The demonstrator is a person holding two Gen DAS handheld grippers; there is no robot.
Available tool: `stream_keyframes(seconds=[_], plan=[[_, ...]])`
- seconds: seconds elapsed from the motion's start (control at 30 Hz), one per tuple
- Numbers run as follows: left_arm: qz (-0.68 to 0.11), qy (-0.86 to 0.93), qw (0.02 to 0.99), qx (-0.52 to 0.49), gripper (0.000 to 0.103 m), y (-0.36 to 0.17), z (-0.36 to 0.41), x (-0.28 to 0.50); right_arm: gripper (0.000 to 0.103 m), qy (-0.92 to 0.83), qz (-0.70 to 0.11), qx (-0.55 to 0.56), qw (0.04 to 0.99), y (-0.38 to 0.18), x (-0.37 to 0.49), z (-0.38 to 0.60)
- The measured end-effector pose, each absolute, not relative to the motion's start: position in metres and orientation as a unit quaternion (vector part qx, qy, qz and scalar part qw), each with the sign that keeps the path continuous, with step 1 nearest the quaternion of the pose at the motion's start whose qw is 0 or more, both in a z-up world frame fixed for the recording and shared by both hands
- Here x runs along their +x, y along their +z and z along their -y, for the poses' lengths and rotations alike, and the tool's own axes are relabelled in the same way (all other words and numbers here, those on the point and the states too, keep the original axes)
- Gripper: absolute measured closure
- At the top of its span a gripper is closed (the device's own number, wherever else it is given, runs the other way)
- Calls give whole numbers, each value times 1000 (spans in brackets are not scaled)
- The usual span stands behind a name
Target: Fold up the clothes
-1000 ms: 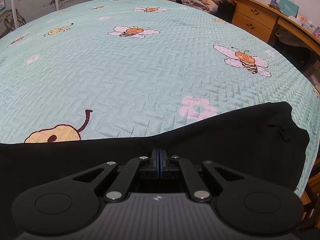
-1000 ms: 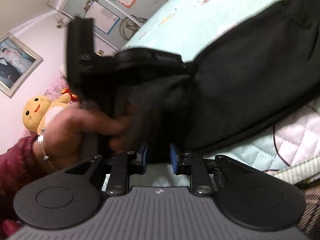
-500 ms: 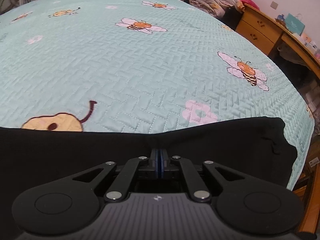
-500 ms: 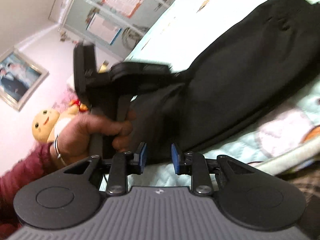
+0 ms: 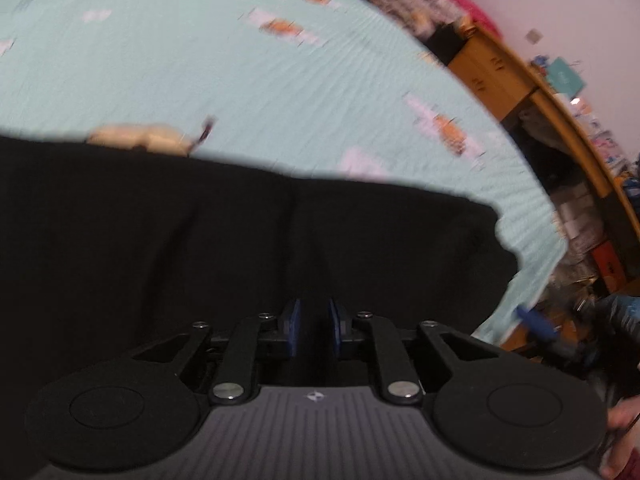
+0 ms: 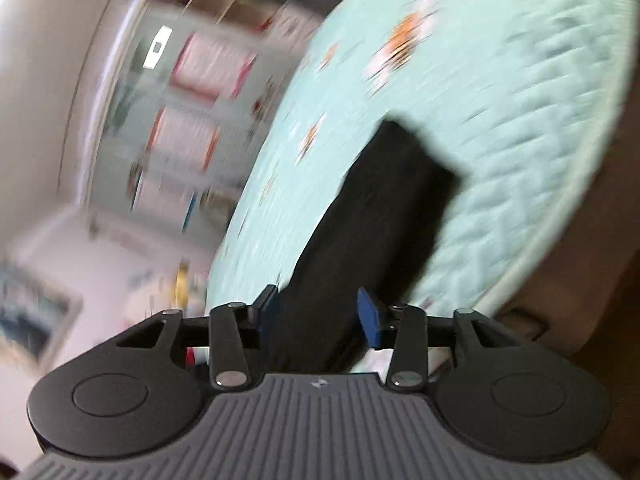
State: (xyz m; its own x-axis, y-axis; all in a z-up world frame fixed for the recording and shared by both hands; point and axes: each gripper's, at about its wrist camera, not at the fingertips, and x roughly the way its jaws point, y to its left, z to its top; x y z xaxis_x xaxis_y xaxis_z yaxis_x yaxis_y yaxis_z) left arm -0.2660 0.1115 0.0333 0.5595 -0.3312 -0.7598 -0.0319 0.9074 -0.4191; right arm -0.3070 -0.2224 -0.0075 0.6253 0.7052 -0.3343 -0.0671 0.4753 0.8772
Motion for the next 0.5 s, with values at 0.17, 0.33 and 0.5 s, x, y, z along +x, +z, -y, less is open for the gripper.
stream_keyframes(seconds=[0.17, 0.33, 0.5], plan=[[-463, -86, 859, -200, 92, 29, -112, -265, 53, 210, -350, 462, 788, -19, -294, 239], [-466, -85, 859, -194, 90, 30, -110, -263, 44, 172, -344, 474, 792, -31, -282, 256], [-470, -83, 859, -188, 88, 31, -109, -262, 41, 163, -333, 474, 799, -37, -268, 258]])
